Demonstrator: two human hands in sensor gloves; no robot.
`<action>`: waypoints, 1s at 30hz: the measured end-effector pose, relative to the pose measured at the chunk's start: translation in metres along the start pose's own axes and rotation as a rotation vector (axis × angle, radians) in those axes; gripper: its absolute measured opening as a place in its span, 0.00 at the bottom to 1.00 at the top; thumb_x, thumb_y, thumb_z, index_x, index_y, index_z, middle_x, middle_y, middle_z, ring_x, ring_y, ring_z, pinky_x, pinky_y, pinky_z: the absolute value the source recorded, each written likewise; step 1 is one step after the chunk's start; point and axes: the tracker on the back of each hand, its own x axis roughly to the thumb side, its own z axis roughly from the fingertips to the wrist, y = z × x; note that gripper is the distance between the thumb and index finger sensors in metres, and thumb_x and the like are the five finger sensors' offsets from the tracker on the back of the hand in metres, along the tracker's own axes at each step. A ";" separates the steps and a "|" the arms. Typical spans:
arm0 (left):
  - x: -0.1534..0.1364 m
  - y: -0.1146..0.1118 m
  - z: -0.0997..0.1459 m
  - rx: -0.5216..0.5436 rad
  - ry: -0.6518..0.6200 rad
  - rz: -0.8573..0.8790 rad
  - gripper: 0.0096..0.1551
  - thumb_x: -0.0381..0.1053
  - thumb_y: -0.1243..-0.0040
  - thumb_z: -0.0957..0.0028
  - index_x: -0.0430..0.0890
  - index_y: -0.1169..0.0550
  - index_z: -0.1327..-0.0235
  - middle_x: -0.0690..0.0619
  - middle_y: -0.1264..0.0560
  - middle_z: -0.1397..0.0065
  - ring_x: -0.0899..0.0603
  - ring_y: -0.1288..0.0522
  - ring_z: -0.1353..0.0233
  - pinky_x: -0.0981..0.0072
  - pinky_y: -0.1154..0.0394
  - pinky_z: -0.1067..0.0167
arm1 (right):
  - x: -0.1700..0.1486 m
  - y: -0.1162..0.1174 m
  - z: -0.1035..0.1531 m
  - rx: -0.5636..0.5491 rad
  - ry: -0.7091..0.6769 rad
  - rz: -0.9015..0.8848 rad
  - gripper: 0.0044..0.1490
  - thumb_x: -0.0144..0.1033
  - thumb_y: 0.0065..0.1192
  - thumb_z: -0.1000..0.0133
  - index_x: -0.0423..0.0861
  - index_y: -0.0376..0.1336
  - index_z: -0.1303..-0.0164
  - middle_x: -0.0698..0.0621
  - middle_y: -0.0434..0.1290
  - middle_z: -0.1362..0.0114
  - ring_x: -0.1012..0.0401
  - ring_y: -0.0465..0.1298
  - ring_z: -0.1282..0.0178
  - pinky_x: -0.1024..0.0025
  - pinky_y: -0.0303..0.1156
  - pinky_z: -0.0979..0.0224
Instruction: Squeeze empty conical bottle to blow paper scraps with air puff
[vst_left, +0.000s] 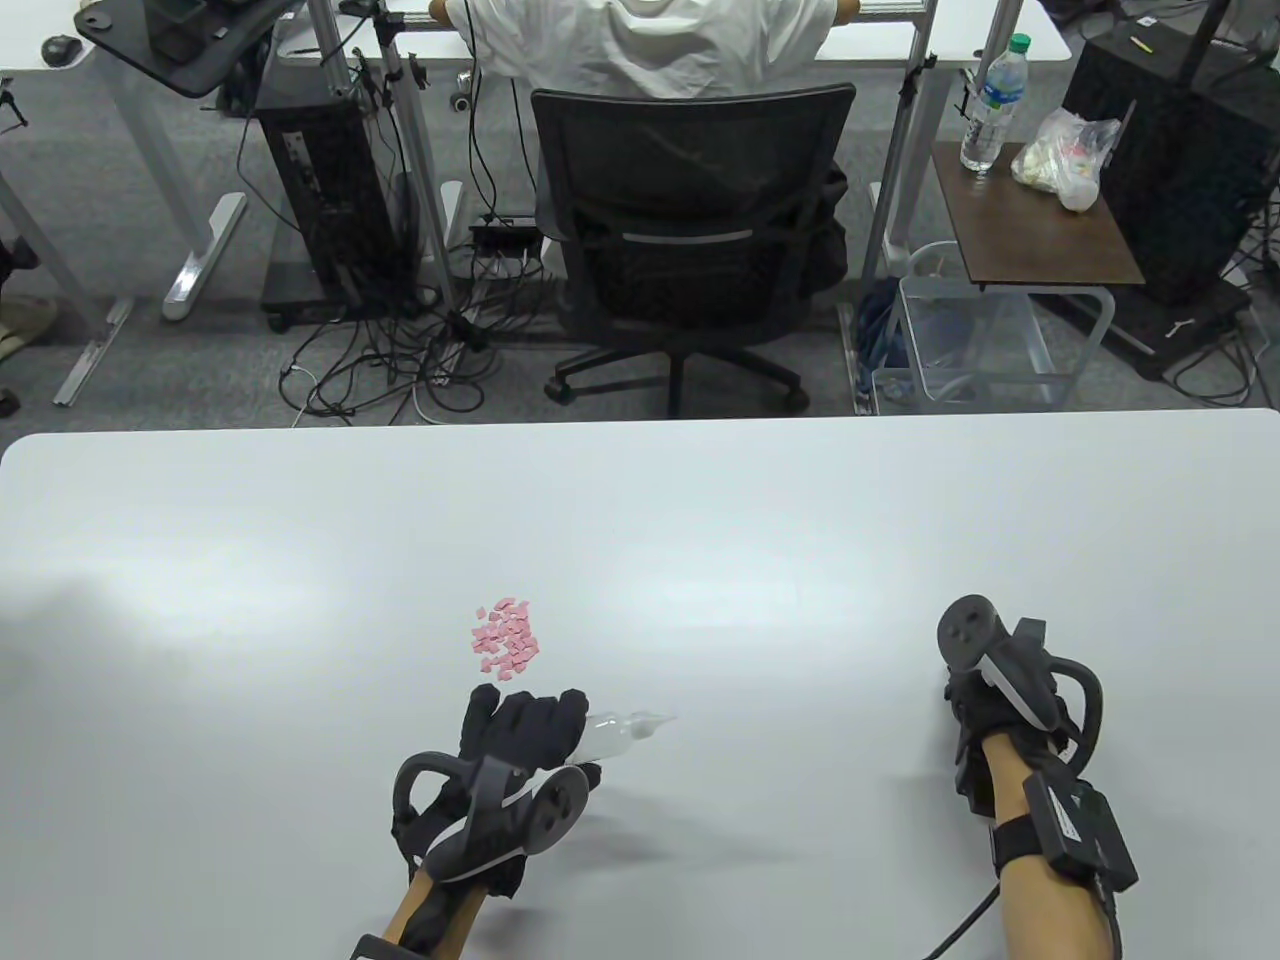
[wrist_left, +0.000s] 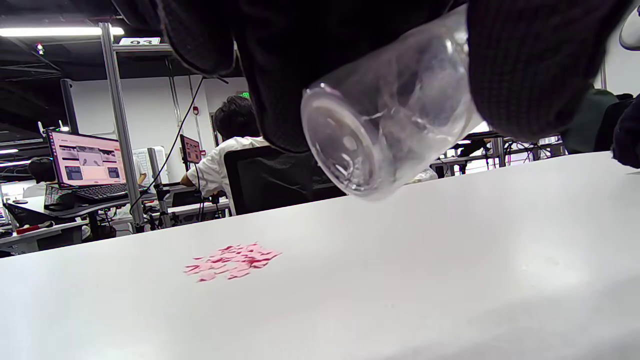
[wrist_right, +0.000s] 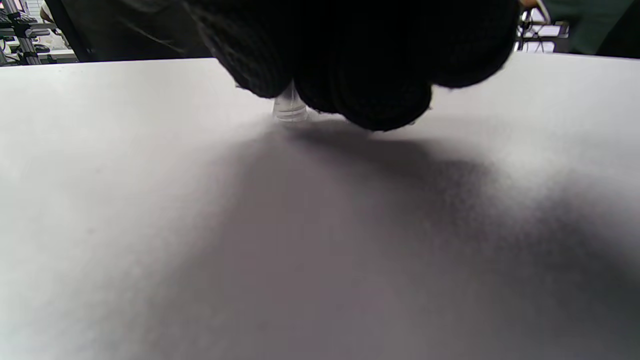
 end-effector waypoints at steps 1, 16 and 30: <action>0.000 0.000 0.000 -0.002 0.000 -0.001 0.45 0.69 0.29 0.52 0.52 0.27 0.23 0.51 0.20 0.27 0.41 0.20 0.25 0.40 0.39 0.21 | -0.002 0.001 -0.001 0.011 -0.001 -0.024 0.24 0.33 0.70 0.41 0.44 0.72 0.34 0.40 0.79 0.39 0.50 0.83 0.50 0.53 0.79 0.44; -0.002 -0.002 -0.001 -0.019 0.010 -0.006 0.45 0.69 0.29 0.52 0.53 0.27 0.23 0.51 0.20 0.27 0.41 0.20 0.25 0.40 0.39 0.21 | -0.019 -0.019 0.021 -0.075 -0.021 -0.122 0.37 0.42 0.67 0.39 0.45 0.62 0.19 0.38 0.76 0.35 0.49 0.81 0.48 0.51 0.78 0.42; -0.034 0.005 -0.007 -0.007 0.183 -0.077 0.45 0.62 0.24 0.52 0.50 0.28 0.23 0.49 0.22 0.24 0.39 0.19 0.26 0.36 0.38 0.22 | -0.021 -0.045 0.080 -0.291 -0.187 -0.499 0.39 0.47 0.62 0.37 0.38 0.62 0.19 0.37 0.75 0.35 0.48 0.81 0.48 0.50 0.78 0.43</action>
